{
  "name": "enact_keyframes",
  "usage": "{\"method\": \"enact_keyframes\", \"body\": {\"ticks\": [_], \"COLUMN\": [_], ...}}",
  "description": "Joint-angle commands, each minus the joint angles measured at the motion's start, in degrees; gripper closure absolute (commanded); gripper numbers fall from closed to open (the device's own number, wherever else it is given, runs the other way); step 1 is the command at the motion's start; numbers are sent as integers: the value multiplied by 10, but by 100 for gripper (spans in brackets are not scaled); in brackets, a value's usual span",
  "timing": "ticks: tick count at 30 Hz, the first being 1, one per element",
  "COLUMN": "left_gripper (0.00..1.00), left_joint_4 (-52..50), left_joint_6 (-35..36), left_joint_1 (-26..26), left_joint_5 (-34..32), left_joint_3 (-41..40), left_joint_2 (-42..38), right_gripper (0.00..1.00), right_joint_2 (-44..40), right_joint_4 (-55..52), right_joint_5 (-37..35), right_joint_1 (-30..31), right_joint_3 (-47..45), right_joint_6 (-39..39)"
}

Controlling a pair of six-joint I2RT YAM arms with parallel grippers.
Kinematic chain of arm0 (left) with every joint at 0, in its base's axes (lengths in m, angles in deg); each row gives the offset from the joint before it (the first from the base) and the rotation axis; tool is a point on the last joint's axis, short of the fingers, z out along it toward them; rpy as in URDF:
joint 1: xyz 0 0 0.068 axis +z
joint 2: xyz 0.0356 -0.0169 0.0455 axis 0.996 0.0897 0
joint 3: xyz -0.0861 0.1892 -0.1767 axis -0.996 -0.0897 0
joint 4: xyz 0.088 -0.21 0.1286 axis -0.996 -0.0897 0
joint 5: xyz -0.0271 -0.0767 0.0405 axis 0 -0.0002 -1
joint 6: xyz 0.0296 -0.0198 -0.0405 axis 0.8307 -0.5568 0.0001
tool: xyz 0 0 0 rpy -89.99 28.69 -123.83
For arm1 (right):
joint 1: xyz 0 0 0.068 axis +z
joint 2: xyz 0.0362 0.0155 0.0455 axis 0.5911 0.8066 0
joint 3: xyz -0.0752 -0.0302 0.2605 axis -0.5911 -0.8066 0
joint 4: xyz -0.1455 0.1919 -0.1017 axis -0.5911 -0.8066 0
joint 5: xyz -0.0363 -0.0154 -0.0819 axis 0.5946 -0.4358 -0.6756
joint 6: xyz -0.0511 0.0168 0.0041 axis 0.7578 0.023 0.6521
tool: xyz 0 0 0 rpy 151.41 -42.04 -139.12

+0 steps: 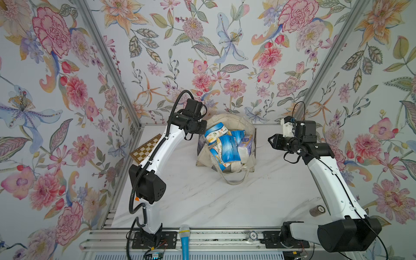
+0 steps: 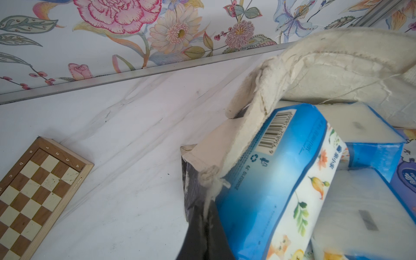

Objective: Put tissues into the canvas bag
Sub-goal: Move the canvas bag to the center of the board.

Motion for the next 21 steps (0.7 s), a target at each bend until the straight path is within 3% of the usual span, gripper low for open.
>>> {"method": "enact_keyframes", "body": {"ticks": [1, 7, 14, 21], "left_gripper": [100, 80, 48, 44], "left_joint_4": [6, 38, 47, 50], "left_joint_6": [7, 4, 4, 4], "left_joint_1": [7, 9, 9, 8], "left_joint_5": [-6, 52, 90, 94], "left_joint_3": [-23, -32, -31, -33], "left_joint_2": [-19, -10, -6, -13], "right_gripper": [66, 66, 65, 65], "right_joint_2": [7, 8, 5, 11], "right_joint_4": [11, 14, 14, 15], "right_joint_5": [3, 11, 7, 11], "right_joint_1": [0, 1, 1, 1], "right_joint_3": [-3, -5, -7, -7], "right_joint_6": [-7, -11, -9, -10]}}
